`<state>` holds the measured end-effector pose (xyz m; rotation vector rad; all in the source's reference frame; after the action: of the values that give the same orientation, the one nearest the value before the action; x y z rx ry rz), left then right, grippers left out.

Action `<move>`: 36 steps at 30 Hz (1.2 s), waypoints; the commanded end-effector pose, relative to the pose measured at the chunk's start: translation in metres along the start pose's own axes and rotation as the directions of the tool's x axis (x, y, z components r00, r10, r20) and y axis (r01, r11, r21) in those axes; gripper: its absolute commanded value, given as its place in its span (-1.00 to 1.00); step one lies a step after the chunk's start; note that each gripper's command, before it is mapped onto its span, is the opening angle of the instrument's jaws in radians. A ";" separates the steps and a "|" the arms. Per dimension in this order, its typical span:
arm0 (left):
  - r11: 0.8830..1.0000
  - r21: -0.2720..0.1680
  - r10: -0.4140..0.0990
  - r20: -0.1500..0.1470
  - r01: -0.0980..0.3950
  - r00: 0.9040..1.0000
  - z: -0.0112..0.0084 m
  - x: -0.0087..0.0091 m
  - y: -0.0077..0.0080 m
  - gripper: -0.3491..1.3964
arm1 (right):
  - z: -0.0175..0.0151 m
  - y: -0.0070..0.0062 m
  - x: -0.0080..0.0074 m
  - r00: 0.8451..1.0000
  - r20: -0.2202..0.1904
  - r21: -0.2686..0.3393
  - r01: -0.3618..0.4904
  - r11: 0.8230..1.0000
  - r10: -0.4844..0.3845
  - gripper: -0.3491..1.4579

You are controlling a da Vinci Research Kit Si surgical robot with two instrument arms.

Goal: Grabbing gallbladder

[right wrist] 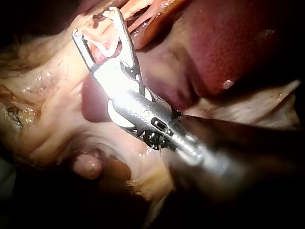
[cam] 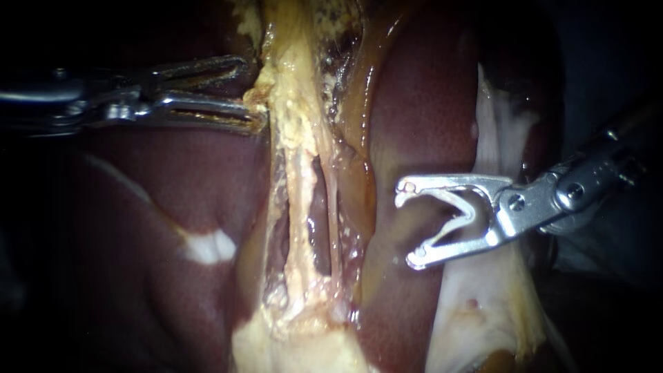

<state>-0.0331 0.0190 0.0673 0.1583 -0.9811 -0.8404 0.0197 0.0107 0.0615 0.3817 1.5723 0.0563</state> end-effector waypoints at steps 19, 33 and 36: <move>0.992 -0.011 -0.121 0.044 0.122 0.992 0.0024 -0.0012 -0.0019 0.25 | 0.0002 0.0001 0.0000 1.000 0.000 -0.001 0.000 1.000 0.000 -0.10; 0.992 -0.030 -0.118 0.052 0.120 0.992 0.0053 -0.0006 -0.0011 0.19 | 0.0003 0.0001 0.0000 1.000 0.000 -0.001 0.000 1.000 0.000 -0.10; 0.992 -0.027 -0.123 0.052 0.125 0.991 0.0054 -0.0004 -0.0007 -0.13 | 0.0003 0.0000 0.0001 1.000 0.000 -0.001 0.000 1.000 0.000 -0.10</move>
<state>-0.0376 0.0202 0.0699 0.1823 -1.0113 -0.9849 0.0200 0.0107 0.0614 0.3808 1.5722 0.0574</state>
